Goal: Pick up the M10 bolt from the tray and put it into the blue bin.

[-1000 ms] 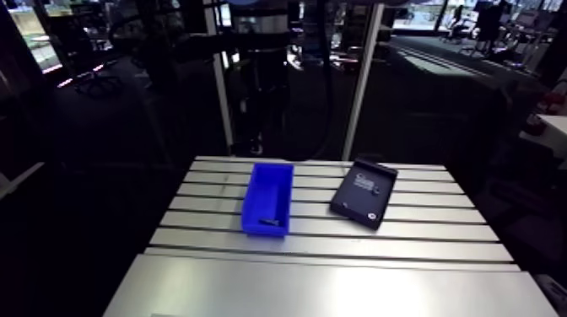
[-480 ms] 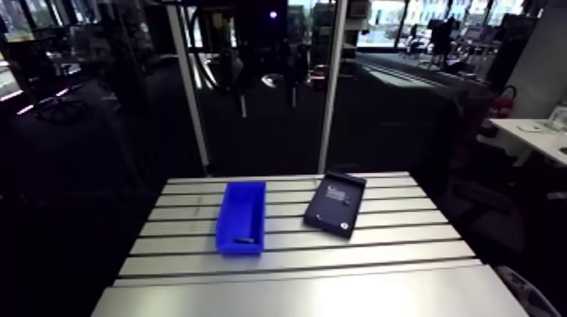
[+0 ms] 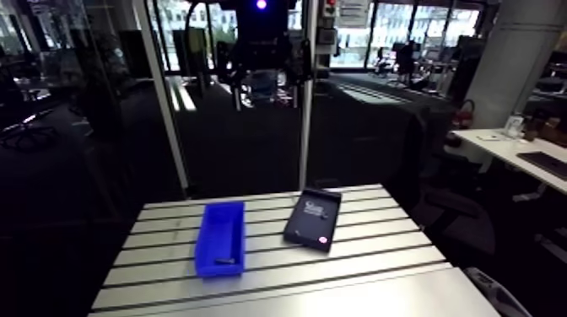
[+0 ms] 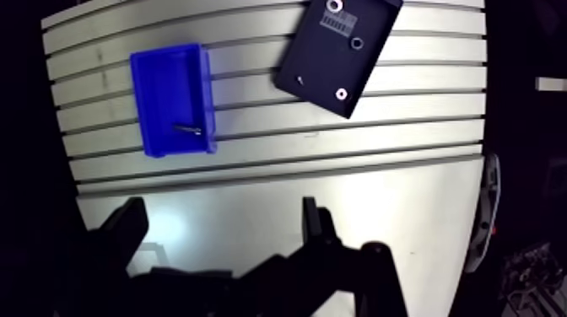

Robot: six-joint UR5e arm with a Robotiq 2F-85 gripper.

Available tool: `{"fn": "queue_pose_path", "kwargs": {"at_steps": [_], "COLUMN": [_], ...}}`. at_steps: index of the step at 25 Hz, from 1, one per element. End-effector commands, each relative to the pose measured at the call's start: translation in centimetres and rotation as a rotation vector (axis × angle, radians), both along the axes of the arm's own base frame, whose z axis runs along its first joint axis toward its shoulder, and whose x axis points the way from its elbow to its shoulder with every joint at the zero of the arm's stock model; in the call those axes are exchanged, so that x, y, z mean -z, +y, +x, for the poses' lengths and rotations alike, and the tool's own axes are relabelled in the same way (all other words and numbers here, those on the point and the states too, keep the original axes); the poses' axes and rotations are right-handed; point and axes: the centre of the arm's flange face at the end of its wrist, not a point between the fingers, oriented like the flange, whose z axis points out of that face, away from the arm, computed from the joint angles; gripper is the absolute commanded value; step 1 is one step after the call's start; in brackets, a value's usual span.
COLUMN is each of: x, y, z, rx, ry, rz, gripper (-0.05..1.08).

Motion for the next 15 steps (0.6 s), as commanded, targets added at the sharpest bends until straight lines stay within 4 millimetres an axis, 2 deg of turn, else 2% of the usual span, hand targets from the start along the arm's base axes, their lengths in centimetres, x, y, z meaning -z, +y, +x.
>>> {"fn": "queue_pose_path", "kwargs": {"at_steps": [1, 15], "x": [-0.36, -0.13], "y": [-0.12, -0.24], "z": [0.18, -0.18], "rx": [0.002, -0.006], "ry": [0.007, 0.004], "rz": [-0.003, -0.006], "gripper": [0.01, 0.01]}}
